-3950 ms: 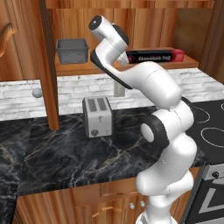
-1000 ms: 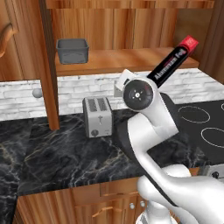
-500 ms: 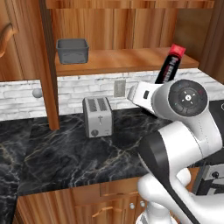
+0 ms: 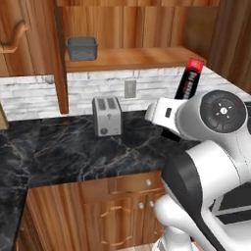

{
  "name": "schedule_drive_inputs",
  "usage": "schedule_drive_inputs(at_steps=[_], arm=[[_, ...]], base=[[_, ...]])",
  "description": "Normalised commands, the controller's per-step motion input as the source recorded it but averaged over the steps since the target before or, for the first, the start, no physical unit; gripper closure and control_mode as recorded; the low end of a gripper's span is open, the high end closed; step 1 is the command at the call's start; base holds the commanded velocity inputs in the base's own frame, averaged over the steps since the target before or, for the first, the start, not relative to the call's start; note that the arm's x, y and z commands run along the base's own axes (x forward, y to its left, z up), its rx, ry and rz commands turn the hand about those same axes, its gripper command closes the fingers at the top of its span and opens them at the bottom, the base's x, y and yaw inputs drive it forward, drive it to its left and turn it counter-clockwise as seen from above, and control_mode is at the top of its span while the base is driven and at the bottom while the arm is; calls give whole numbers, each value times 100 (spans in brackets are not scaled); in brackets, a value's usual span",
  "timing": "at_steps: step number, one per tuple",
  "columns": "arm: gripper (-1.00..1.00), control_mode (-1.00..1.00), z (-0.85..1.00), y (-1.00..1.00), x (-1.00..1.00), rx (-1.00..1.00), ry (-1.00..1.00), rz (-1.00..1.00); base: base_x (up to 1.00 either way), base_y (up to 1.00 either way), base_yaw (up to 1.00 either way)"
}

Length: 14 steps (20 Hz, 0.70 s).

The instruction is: Retrieve the tupperware and aluminum foil from the cabinet and place them on the dining counter near the plate with cucumber and onion to prepare for storing leftovers.

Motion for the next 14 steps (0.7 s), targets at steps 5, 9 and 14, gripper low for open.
schedule_drive_inputs(at_steps=[5, 9, 14], arm=[[100, 100, 0, 0, 0, 0, 0, 0], [100, 100, 0, 0, 0, 0, 0, 0], [100, 100, 0, 0, 0, 0, 0, 0]], base=[[-97, -7, 0], [-92, 4, -43], [-61, 5, -82]])
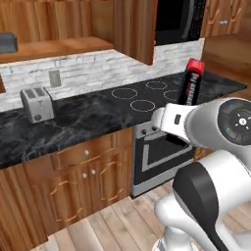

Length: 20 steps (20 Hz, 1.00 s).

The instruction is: Retrieve the tupperware and aluminum foil from the cabinet and place them on the dining counter near the plate with cucumber and onion to prepare for storing leftovers.

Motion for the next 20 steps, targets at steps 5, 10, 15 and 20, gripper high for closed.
schedule_drive_inputs(at_steps=[5, 10, 15, 20], arm=[[100, 100, 0, 0, 0, 0, 0, 0], [100, 100, 0, 0, 0, 0, 0, 0], [100, 100, 0, 0, 0, 0, 0, 0], [100, 100, 0, 0, 0, 0, 0, 0]], base=[[-49, 14, -90], [-51, 12, -89], [-40, 9, -89], [-13, 1, -81]])
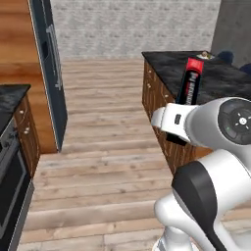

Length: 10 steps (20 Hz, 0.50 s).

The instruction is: Retrieve the tupperware and aluminum foil from the cabinet and place them on the dining counter near the plate with cucumber and onion to prepare for storing leftovers.

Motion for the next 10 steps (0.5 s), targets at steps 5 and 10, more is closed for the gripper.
schedule_drive_inputs(at_steps=[5, 10], arm=[[100, 100, 0, 0, 0, 0, 0, 0], [100, 100, 0, 0, 0, 0, 0, 0]], base=[[6, -25, -66], [45, -67, -44]])
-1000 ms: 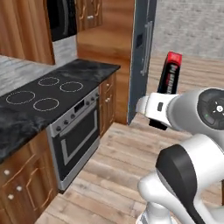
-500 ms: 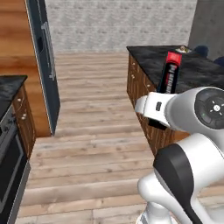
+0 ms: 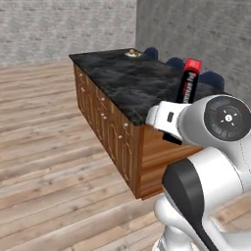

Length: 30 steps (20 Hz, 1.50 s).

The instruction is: Retrieve the tupperware and aluminum foil from the cabinet and place them on the dining counter near the plate with cucumber and onion to prepare for storing leftovers.

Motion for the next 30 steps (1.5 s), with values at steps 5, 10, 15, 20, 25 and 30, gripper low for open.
schedule_drive_inputs(at_steps=[5, 10, 15, 20, 25, 30], arm=[[100, 100, 0, 0, 0, 0, 0, 0], [100, 100, 0, 0, 0, 0, 0, 0], [100, 100, 0, 0, 0, 0, 0, 0], [100, 100, 0, 0, 0, 0, 0, 0], [100, 100, 0, 0, 0, 0, 0, 0], [100, 100, 0, 0, 0, 0, 0, 0]], base=[[89, -100, -10], [100, -100, 0], [95, -100, 2], [69, -100, 7], [28, -100, 12], [14, -100, 16]])
